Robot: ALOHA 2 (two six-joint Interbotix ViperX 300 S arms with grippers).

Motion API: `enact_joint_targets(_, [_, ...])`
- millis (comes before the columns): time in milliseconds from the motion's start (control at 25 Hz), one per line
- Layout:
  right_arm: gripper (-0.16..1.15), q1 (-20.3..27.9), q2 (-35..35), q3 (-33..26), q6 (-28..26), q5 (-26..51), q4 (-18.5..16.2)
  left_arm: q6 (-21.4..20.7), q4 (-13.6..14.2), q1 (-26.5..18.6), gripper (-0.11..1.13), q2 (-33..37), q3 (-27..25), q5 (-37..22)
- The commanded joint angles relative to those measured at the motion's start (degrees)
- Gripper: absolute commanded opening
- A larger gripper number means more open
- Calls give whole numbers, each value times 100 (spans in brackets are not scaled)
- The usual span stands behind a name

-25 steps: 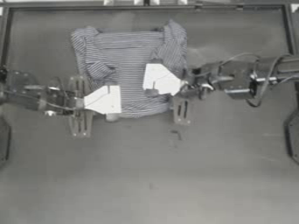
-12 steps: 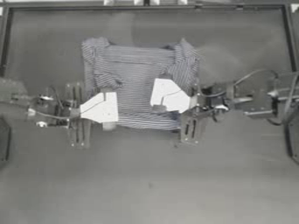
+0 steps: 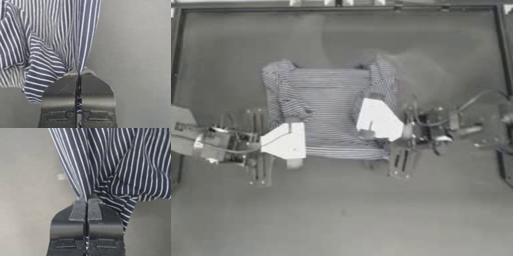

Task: Fold shirt

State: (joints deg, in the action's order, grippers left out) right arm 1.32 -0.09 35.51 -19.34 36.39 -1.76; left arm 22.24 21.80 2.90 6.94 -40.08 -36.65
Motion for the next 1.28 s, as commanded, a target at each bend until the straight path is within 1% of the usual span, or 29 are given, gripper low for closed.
enact_joint_targets(40, [5,-237,-378,79,-475,26,-193,18,18,149,5,220,264,-44])
enact_joint_targets(200, [5,-580,-598,246,-1143,44,-422,18,18,334,5,97,545,-141])
enact_joint_targets(360, [5,-879,-747,255,-1608,141,-598,53,-9,571,5,-18,756,-325])
enact_joint_targets(600, [5,-1204,-853,53,-2136,343,-650,510,18,976,5,9,870,-615])
enact_joint_targets(760, [5,-1327,-896,-255,-2566,738,-870,844,79,1178,5,35,870,-686])
enact_joint_targets(840, [5,-1371,-932,-439,-2812,984,-1002,993,202,1274,5,62,888,-721])
enact_joint_targets(1000, [5,-1397,-1028,-659,-3199,1318,-1318,1222,360,1301,5,229,888,-738])
enact_joint_targets(1120, [5,-1310,-1134,-633,-3357,1380,-1573,1354,360,1204,5,457,888,-765])
enact_joint_targets(1280, [5,-984,-1195,-519,-3287,1389,-1617,1503,369,905,5,598,879,-896])
